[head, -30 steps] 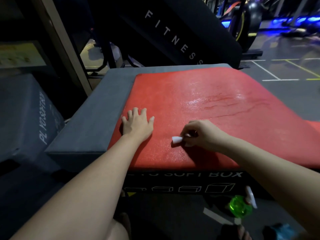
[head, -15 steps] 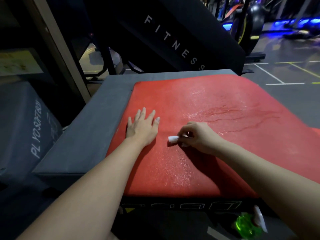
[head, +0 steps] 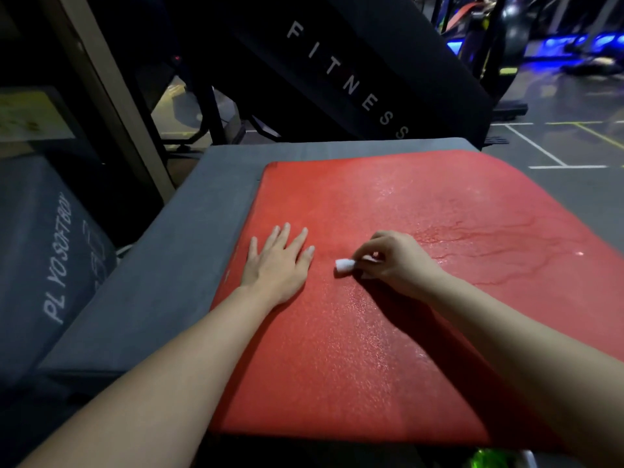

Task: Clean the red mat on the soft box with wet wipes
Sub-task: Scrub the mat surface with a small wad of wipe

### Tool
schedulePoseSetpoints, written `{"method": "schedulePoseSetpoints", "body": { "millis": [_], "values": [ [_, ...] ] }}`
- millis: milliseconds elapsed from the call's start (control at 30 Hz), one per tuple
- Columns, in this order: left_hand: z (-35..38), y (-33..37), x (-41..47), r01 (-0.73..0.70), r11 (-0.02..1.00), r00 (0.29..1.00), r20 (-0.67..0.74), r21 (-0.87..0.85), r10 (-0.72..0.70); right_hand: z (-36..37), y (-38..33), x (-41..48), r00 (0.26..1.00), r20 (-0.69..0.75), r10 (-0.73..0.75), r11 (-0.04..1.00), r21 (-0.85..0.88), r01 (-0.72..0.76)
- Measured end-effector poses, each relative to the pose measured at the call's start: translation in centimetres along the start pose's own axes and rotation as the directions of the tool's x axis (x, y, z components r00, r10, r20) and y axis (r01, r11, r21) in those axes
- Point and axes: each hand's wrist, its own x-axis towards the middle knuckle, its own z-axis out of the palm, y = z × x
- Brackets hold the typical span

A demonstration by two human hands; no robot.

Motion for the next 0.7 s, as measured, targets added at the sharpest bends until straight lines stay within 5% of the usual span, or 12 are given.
{"method": "schedulePoseSetpoints", "body": {
  "millis": [67,267,700],
  "values": [
    [0.3,-0.1,0.0,-0.011,1.0,1.0,-0.022,0.012,0.012,-0.2,0.3,0.5,1.0,-0.013,0.005,1.0,0.005,-0.005],
    [0.4,-0.2,-0.1,-0.029,0.999,0.999,-0.041,0.026,0.03,-1.6,-0.3,-1.3,0.959,0.248,-0.137,0.989,0.087,0.118],
    [0.1,0.0,-0.2,-0.058,0.998,0.998,-0.01,0.022,0.058,-0.2,0.4,6.3,0.994,-0.026,0.106,0.992,-0.061,-0.107]
  ]
}}
